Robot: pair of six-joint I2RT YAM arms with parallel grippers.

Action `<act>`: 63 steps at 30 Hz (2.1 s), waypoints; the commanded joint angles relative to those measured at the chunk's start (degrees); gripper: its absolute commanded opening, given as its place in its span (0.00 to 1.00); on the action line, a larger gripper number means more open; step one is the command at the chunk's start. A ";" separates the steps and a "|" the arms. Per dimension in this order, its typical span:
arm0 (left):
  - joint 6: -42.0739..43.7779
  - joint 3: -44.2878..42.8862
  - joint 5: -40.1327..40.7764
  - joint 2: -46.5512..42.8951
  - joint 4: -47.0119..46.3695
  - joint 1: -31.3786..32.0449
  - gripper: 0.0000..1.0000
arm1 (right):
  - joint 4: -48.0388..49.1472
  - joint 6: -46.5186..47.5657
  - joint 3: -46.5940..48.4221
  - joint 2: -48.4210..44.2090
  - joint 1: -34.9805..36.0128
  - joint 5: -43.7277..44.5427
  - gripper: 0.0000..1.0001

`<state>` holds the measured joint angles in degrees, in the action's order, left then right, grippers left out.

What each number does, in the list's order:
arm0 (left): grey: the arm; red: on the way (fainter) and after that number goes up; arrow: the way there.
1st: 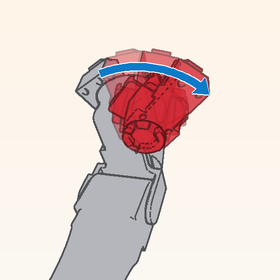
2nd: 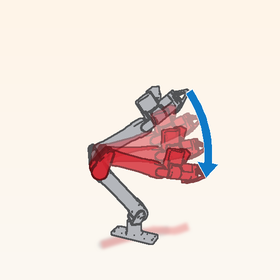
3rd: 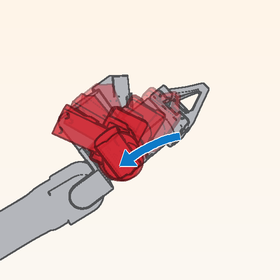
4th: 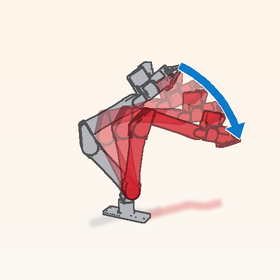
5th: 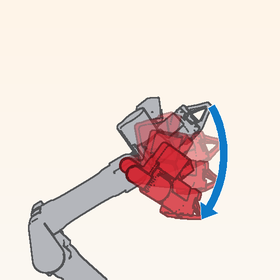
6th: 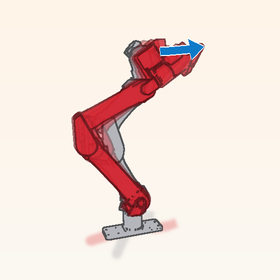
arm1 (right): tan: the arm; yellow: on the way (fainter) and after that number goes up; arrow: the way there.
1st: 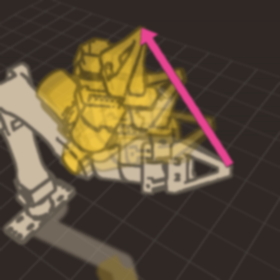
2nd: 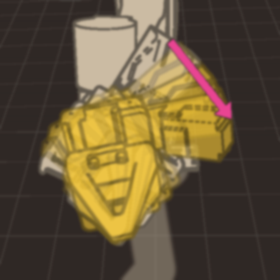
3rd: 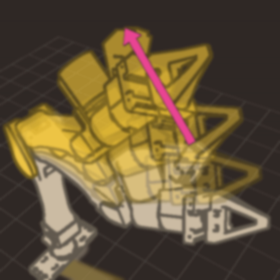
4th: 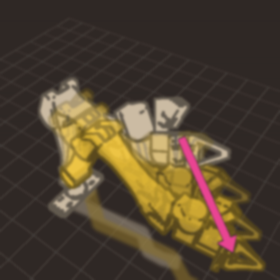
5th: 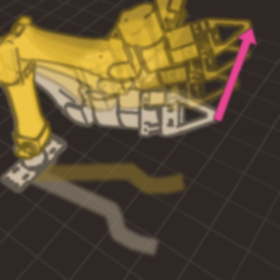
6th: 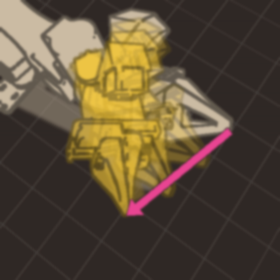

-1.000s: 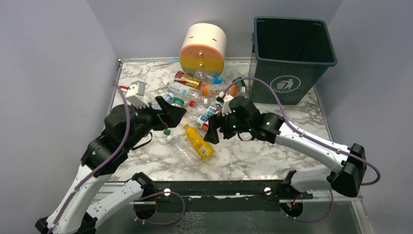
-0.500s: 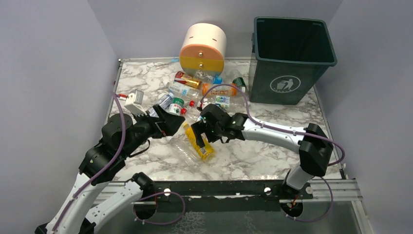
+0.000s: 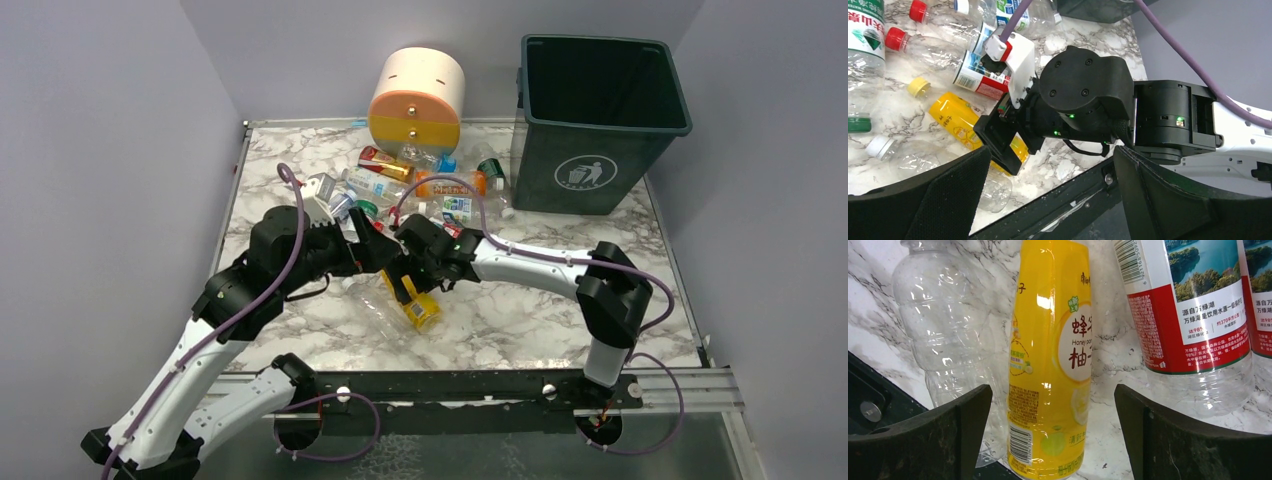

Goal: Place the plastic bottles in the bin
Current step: Pick up the plastic bottle at the center of the board.

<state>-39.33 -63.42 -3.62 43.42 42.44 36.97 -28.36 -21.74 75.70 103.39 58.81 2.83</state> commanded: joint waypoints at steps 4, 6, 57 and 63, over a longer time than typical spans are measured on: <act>1.36 -1.03 -2.67 1.59 -4.25 -0.23 0.99 | 0.67 1.70 -1.91 1.91 0.17 -1.41 0.95; 1.00 -1.53 -3.47 2.59 -5.55 -0.23 0.99 | 1.20 2.08 -2.04 2.89 0.17 -1.34 0.95; -3.30 4.00 0.27 5.68 -9.02 -0.23 0.99 | -14.86 3.36 6.75 -25.57 -1.24 16.37 0.73; -3.38 5.11 -0.11 4.74 -9.02 -0.23 0.99 | -15.32 5.15 11.65 -26.02 -5.67 14.54 0.73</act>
<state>-42.33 -59.27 -3.40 49.60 34.83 36.86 -42.04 -18.65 83.40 78.74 56.10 16.51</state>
